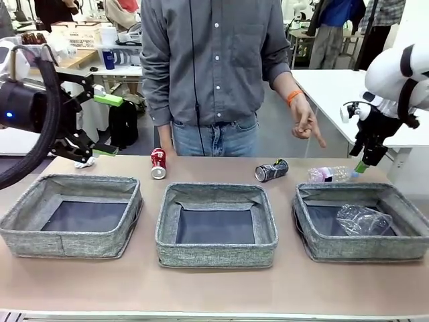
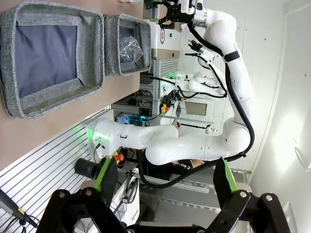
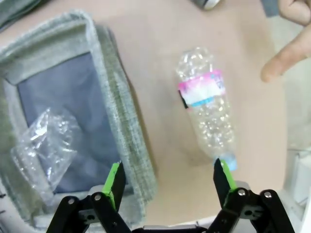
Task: Sort the waste into the appropriate baskets.
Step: Pick up the waste item pointed out by the person.
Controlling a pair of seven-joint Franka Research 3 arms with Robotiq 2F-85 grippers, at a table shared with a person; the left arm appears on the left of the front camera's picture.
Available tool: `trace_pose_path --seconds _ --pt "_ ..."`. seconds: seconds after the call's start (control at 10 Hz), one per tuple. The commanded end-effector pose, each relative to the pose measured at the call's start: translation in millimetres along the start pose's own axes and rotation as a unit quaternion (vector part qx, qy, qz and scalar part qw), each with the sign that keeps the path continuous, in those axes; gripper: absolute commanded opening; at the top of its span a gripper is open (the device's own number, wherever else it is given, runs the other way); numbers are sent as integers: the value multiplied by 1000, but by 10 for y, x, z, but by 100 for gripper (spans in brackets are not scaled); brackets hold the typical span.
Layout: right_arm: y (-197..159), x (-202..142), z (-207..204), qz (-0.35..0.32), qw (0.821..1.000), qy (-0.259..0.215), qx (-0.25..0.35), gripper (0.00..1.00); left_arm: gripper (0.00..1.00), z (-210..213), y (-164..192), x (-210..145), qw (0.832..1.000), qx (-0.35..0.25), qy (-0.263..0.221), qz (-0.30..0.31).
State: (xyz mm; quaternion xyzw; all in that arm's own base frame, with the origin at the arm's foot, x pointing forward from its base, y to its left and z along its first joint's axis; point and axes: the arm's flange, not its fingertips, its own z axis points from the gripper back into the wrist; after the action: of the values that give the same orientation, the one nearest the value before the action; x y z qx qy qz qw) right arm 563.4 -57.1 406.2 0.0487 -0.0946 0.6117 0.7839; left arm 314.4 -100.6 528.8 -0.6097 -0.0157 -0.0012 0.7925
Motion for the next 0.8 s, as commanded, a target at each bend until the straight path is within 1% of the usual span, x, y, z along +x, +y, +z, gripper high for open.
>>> trace_pose_path --seconds 0.0,0.1,0.3,0.4,0.7 --pt "20 -9 37 0 1000 0 -4 93 100 -12 -42 -14 1000 -7 -1 4" --pt "-16 -12 -25 -37 999 35 13 93 100 -12 -42 -14 1000 -7 -1 4" --pt "-97 -28 -172 -49 998 44 13 93 100 -12 -42 -14 1000 -7 -1 4" --pt "-92 -38 -137 -50 998 43 4 93 100 -12 -42 -14 1000 -7 -1 4" --pt "-101 -41 155 -44 998 54 -10 93 100 -12 -42 -14 1000 -7 -1 4"
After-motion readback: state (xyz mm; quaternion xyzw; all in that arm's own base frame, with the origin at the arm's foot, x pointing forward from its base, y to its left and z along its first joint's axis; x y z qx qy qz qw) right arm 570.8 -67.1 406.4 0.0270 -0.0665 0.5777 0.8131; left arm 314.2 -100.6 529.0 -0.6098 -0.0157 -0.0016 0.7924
